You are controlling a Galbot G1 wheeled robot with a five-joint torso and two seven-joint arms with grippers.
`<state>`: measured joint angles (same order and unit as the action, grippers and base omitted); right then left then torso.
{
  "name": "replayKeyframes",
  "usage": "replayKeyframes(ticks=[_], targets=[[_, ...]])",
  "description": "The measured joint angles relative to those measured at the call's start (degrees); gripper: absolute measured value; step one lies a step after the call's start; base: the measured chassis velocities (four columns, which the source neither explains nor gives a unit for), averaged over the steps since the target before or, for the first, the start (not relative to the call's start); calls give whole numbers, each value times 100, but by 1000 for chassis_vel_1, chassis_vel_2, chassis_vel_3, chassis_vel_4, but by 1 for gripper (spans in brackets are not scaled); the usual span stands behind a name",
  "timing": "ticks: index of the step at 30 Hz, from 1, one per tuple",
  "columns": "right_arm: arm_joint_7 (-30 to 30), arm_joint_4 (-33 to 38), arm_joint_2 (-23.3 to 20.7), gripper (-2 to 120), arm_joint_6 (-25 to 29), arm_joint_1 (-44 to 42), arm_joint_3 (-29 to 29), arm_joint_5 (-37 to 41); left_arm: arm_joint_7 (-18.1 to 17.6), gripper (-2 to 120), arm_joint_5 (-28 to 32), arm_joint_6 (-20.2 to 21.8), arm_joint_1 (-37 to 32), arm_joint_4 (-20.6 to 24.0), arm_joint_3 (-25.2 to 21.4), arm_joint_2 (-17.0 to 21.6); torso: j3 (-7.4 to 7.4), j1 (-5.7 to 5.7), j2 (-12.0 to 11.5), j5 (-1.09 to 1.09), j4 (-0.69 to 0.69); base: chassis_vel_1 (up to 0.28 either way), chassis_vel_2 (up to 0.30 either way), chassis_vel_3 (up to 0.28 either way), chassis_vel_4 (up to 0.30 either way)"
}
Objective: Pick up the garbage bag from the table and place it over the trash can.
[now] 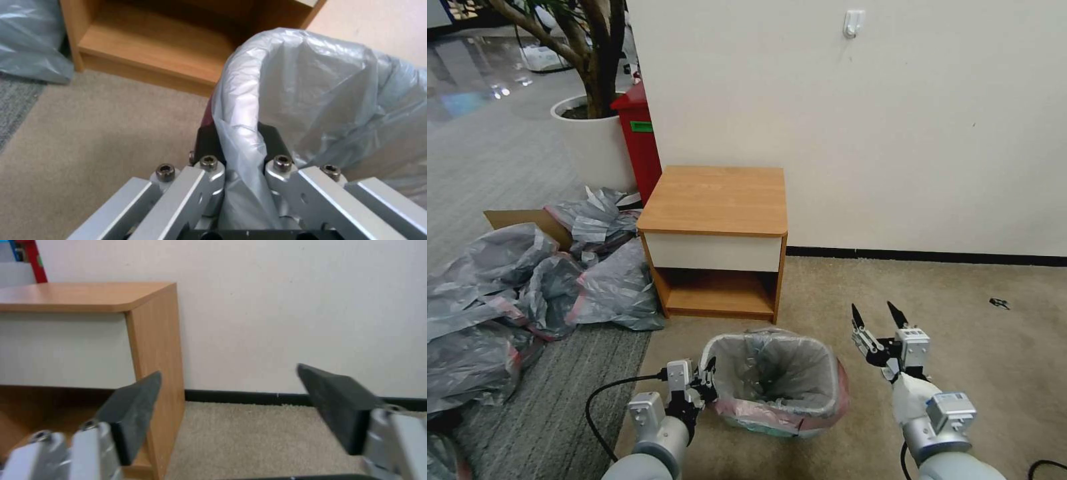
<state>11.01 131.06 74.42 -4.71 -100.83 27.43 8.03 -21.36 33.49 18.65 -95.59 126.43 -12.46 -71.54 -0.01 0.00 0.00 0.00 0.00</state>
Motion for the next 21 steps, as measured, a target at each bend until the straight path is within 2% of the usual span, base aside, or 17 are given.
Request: replayKeyframes(ticks=[2, 5, 16, 17, 20, 21], targets=[[17, 30, 30, 95, -2, 18, 4, 10, -8, 7, -134, -50, -53, -75, 26, -50, 0, 0, 0, 0, 0, 0, 0, 0, 0], [22, 34, 37, 99, -11, 45, -8, 15, -12, 7, -208, -106, -101, -135, 47, -49, 0, 0, 0, 0, 0, 0, 0, 0, 0], [30, 6, 66, 100, -53, 148, -147, 15, -13, 7, -243, -163, -101, -367, 24, 56, 1, 0, 0, 0, 0, 0, 0, 0, 0], [30, -6, 68, 100, -54, 163, -158, 16, -12, 8, -249, -159, -96, -381, 21, 61, 1, 0, 0, 0, 0, 0, 0, 0, 0], [45, -37, 72, 100, -63, 201, -171, 16, 3, 23, -293, -156, -96, -399, 17, 88, 0, 0, 0, 0, 0, 0, 0, 0, 0], [45, -37, 72, 100, -63, 201, -171, 16, 3, 23, -293, -156, -96, -399, 17, 88, 0, 0, 0, 0, 0, 0, 0, 0, 0]])
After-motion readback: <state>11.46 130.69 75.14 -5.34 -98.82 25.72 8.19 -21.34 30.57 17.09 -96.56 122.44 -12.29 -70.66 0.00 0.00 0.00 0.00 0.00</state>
